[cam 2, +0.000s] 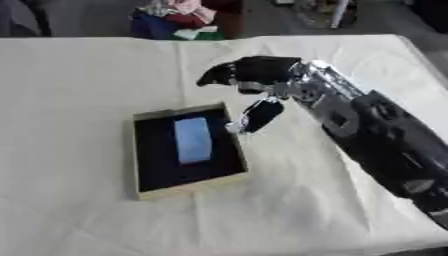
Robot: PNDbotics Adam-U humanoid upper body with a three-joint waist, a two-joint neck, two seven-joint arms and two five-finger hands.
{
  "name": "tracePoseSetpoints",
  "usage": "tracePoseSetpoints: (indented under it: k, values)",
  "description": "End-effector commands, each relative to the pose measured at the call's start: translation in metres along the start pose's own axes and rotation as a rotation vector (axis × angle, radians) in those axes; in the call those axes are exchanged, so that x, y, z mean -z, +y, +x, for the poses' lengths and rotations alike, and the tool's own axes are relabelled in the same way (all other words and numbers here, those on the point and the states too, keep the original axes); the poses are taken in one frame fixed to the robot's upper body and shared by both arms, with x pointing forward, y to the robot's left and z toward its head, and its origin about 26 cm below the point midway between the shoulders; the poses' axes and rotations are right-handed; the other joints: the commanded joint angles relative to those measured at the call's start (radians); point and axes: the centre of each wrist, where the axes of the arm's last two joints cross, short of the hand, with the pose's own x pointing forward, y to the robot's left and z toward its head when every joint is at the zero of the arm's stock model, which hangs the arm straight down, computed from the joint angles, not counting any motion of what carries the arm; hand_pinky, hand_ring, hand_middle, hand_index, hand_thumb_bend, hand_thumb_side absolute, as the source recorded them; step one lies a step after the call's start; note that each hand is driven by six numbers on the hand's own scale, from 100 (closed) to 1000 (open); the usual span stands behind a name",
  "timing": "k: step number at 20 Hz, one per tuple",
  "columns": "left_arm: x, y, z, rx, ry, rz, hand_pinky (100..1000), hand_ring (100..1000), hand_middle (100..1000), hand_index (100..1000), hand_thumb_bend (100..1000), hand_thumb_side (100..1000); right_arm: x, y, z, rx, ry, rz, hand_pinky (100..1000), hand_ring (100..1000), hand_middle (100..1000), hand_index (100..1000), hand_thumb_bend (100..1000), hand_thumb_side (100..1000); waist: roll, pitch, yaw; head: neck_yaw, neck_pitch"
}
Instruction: Pick up objects on the table and place them in the box.
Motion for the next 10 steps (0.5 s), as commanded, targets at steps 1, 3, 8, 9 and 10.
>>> tracePoseSetpoints:
  k: [1,3,8,9,10]
  values:
    - [0.003,0.006,0.005,0.015,-0.022,0.016,741,548,550,679,409,684,-0.020,-0.030,-0.001,0.054,0.019,-0.148,809,830,855,983,148,633,0.005,-0.018,-0.010,0.017,0.004]
    - [0.002,0.007,0.004,0.020,-0.016,0.019,741,548,550,679,410,684,-0.028,-0.036,0.001,0.129,0.010,-0.240,790,816,835,977,126,620,0.007,-0.018,-0.022,0.026,0.006]
    - [0.000,0.010,0.001,0.030,-0.004,0.033,742,549,551,679,411,685,-0.044,-0.044,0.021,0.251,-0.043,-0.461,748,783,786,963,100,566,0.011,-0.015,-0.056,0.058,0.012]
    - [-0.001,0.010,0.001,0.032,-0.001,0.037,742,549,551,679,411,685,-0.047,-0.044,0.026,0.264,-0.047,-0.506,746,782,781,960,100,557,0.012,-0.015,-0.064,0.066,0.013]
    - [-0.001,0.011,0.001,0.033,0.000,0.041,742,550,551,679,411,685,-0.050,-0.042,0.030,0.278,-0.048,-0.553,734,775,766,953,100,545,0.013,-0.014,-0.070,0.074,0.013]
